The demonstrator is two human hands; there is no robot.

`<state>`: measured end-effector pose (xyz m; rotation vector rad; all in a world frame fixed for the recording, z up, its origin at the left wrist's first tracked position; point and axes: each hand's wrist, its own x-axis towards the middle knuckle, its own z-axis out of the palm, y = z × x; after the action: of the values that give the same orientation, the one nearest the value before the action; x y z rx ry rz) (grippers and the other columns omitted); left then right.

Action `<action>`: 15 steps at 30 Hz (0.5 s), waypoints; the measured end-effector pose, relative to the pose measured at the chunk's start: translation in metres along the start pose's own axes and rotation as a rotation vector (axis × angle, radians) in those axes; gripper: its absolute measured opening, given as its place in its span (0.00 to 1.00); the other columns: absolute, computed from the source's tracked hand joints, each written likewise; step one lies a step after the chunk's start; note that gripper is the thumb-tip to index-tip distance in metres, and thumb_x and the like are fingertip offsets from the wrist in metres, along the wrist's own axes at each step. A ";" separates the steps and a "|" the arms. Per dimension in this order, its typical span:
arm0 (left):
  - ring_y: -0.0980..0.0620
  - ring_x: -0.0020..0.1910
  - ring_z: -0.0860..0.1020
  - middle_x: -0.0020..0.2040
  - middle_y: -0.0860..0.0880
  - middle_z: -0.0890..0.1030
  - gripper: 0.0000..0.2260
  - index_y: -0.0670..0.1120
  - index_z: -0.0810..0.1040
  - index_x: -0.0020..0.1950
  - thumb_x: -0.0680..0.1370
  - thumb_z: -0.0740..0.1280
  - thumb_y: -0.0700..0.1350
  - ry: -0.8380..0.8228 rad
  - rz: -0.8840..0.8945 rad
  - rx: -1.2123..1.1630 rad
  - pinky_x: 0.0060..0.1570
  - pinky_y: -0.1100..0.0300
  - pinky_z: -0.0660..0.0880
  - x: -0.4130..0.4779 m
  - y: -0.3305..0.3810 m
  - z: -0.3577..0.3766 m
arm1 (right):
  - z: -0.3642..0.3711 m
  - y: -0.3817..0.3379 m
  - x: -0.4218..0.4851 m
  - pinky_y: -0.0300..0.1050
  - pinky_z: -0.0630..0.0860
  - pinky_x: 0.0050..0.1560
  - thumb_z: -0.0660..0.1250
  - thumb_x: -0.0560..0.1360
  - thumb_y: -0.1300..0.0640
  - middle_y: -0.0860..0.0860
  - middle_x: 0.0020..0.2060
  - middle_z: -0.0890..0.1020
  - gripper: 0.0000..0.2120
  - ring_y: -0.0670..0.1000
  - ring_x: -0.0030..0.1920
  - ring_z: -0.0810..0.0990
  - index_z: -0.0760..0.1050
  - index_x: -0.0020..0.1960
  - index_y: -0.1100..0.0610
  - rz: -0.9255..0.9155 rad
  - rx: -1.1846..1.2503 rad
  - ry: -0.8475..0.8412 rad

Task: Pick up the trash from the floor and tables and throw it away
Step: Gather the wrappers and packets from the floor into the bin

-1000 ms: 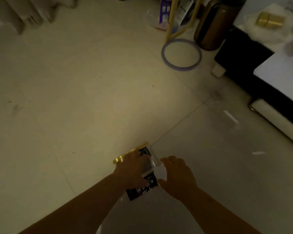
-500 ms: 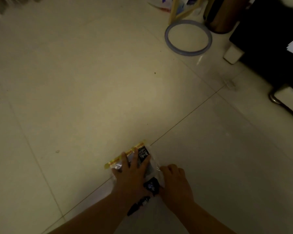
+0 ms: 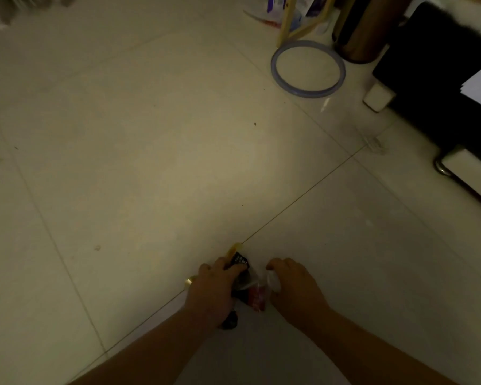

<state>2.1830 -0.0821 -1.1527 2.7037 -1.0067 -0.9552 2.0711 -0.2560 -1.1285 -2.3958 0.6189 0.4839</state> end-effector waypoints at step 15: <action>0.56 0.53 0.77 0.58 0.56 0.77 0.32 0.65 0.75 0.67 0.71 0.69 0.34 0.035 0.016 -0.417 0.54 0.65 0.73 -0.055 -0.015 -0.177 | -0.136 -0.093 -0.026 0.48 0.74 0.50 0.70 0.66 0.58 0.47 0.50 0.75 0.23 0.52 0.50 0.74 0.70 0.59 0.46 -0.087 0.027 0.154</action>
<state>2.2642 -0.0570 -0.9873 2.3544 -0.7241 -0.9838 2.1249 -0.2694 -0.9711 -2.4379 0.5806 0.2537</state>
